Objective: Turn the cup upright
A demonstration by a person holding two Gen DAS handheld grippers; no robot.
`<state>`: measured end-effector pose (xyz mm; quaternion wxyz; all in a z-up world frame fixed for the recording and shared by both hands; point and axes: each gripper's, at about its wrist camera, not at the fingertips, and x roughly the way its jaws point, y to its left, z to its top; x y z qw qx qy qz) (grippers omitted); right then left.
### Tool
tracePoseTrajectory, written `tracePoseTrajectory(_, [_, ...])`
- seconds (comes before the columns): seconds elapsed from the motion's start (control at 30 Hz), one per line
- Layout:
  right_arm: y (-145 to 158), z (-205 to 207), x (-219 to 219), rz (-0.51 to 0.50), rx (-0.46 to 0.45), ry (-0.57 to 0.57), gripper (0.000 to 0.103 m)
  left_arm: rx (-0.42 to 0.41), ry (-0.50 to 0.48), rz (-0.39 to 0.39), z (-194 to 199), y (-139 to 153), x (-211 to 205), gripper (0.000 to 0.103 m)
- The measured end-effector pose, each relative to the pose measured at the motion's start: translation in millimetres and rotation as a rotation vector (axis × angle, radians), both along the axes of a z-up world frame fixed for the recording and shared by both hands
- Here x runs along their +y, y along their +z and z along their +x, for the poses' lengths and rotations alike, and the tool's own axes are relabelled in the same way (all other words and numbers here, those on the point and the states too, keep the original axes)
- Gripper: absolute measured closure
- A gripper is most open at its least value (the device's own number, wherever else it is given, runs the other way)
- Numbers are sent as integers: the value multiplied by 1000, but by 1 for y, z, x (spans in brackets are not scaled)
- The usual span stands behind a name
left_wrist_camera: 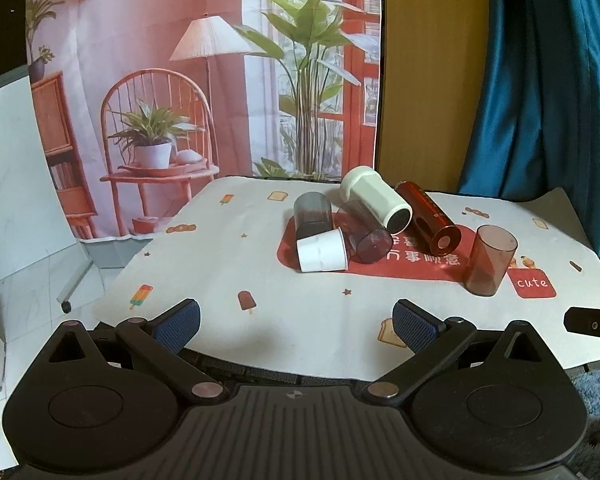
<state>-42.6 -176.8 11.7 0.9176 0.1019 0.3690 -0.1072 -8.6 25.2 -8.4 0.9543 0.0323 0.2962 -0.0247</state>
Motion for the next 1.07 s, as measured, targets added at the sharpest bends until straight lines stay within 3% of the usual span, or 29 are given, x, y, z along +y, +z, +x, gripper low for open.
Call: tracePoseTrajectory(1.07, [4, -6, 1, -4, -27, -3, 0, 22, -13, -5, 0, -2, 2, 0])
